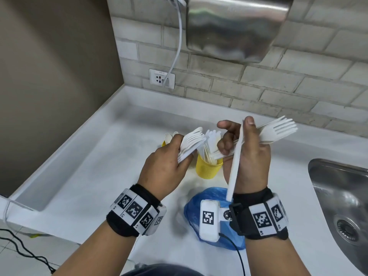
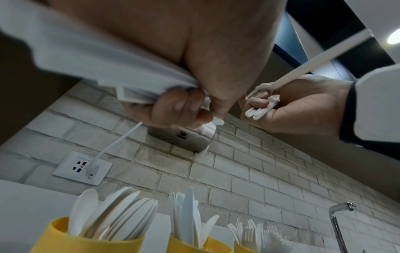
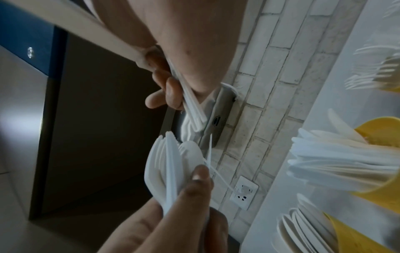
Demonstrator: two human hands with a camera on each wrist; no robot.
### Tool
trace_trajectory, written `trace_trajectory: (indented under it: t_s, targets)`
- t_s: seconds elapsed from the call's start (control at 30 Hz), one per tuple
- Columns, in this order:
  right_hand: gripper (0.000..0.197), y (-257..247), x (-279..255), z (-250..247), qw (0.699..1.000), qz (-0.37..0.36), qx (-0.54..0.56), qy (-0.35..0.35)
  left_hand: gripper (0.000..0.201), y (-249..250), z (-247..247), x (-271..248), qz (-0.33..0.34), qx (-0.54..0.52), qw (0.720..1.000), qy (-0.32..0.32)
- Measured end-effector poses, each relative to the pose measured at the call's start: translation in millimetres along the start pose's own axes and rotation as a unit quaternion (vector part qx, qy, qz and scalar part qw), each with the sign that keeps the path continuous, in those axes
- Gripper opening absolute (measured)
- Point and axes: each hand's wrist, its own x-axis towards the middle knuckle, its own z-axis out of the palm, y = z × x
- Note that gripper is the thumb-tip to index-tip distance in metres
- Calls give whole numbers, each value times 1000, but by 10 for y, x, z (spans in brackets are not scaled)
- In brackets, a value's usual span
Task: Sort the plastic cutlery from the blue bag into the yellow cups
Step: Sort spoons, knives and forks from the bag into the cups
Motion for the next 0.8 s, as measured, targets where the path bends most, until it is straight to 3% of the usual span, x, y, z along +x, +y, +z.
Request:
trace_trajectory:
  t_s: [0.23, 0.33, 0.43, 0.53, 0.67, 0.8]
  targets:
    - [52, -199, 22, 57, 998, 12, 50, 44, 23, -7, 11, -2, 1, 4, 1000, 3]
    - [41, -224, 49, 12, 997, -21, 65, 44, 23, -5, 3, -2, 5, 7, 1000, 13]
    - [37, -183, 69, -66, 998, -55, 8, 26, 25, 17, -5, -1, 4, 24, 999, 21]
    - [37, -58, -43, -73, 996, -24, -85, 26, 28, 54, -18, 18, -6, 55, 998, 39]
    - [33, 141, -291, 11, 964, 10, -264, -11, 27, 103, -31, 24, -15, 67, 996, 52]
    - [10, 226, -386, 96, 953, 6, -302, -36, 35, 134, -37, 3, -8, 63, 997, 48]
